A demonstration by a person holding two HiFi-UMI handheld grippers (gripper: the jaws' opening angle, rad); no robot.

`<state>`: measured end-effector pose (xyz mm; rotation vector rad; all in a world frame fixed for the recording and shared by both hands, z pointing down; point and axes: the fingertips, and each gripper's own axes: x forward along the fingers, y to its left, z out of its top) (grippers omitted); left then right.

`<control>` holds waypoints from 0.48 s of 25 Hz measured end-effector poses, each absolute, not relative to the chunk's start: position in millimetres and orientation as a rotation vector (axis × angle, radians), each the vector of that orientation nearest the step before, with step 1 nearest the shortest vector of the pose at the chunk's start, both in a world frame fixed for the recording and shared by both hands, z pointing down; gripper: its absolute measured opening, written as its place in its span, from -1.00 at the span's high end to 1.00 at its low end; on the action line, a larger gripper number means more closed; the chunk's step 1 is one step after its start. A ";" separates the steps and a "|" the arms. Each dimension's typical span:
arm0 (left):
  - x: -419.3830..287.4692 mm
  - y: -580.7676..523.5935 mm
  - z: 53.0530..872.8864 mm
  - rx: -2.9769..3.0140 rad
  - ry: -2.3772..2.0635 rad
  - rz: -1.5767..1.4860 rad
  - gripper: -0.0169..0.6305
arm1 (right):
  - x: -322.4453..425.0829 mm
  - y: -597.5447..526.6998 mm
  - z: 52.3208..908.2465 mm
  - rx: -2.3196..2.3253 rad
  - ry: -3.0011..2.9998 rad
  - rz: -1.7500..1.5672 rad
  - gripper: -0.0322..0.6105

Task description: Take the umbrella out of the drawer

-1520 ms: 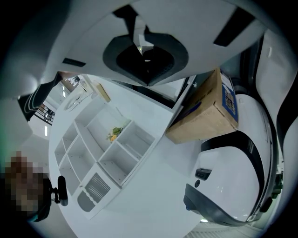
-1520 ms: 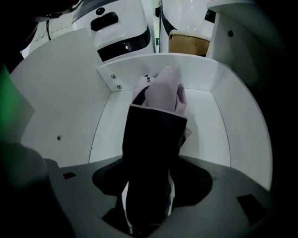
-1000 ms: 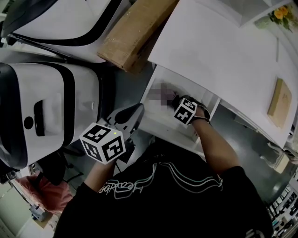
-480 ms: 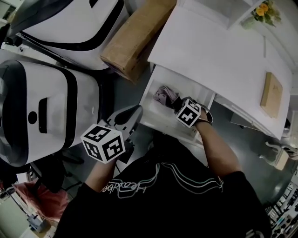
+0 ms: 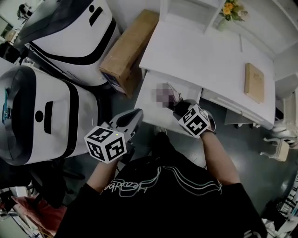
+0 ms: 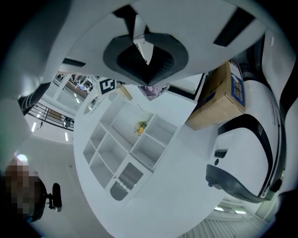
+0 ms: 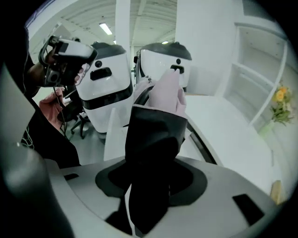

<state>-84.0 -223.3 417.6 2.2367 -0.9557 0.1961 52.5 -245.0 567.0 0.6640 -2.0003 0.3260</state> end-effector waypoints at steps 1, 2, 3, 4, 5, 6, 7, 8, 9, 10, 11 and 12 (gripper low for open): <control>-81.7 -217.0 410.4 2.255 -0.952 0.192 0.89 | 54.1 -240.3 552.8 0.702 -2.025 0.328 0.23; -79.8 -210.2 403.1 2.272 -0.948 0.189 0.89 | 55.0 -235.1 538.2 0.737 -2.055 0.332 0.23; -78.1 -203.2 396.0 2.289 -0.945 0.187 0.89 | 55.7 -229.5 523.2 0.770 -2.085 0.335 0.23; -76.7 -196.4 389.0 2.306 -0.943 0.186 0.89 | 56.2 -223.9 508.1 0.803 -2.117 0.335 0.23; -75.5 -189.8 382.4 2.324 -0.940 0.187 0.89 | 56.7 -218.3 493.2 0.839 -2.149 0.335 0.23; -74.7 -183.7 376.1 2.342 -0.937 0.189 0.89 | 57.1 -212.9 478.7 0.878 -2.184 0.339 0.23; -74.3 -178.2 369.8 2.362 -0.936 0.190 0.89 | 57.3 -207.7 464.6 0.917 -2.221 0.347 0.23; -74.5 -173.5 363.4 2.381 -0.937 0.189 0.89 | 57.4 -202.8 451.1 0.954 -2.261 0.359 0.23; -75.1 -169.4 357.1 2.397 -0.940 0.186 0.89 | 57.5 -198.0 438.2 0.988 -2.300 0.370 0.23; -75.7 -165.4 350.9 2.411 -0.943 0.180 0.89 | 57.8 -192.9 426.2 1.020 -2.336 0.378 0.23; -76.1 -161.2 345.1 2.422 -0.945 0.174 0.89 | 58.0 -187.2 415.2 1.048 -2.368 0.383 0.23; -76.1 -156.6 339.5 2.431 -0.945 0.169 0.89 | 57.7 -181.0 405.0 1.073 -2.396 0.384 0.23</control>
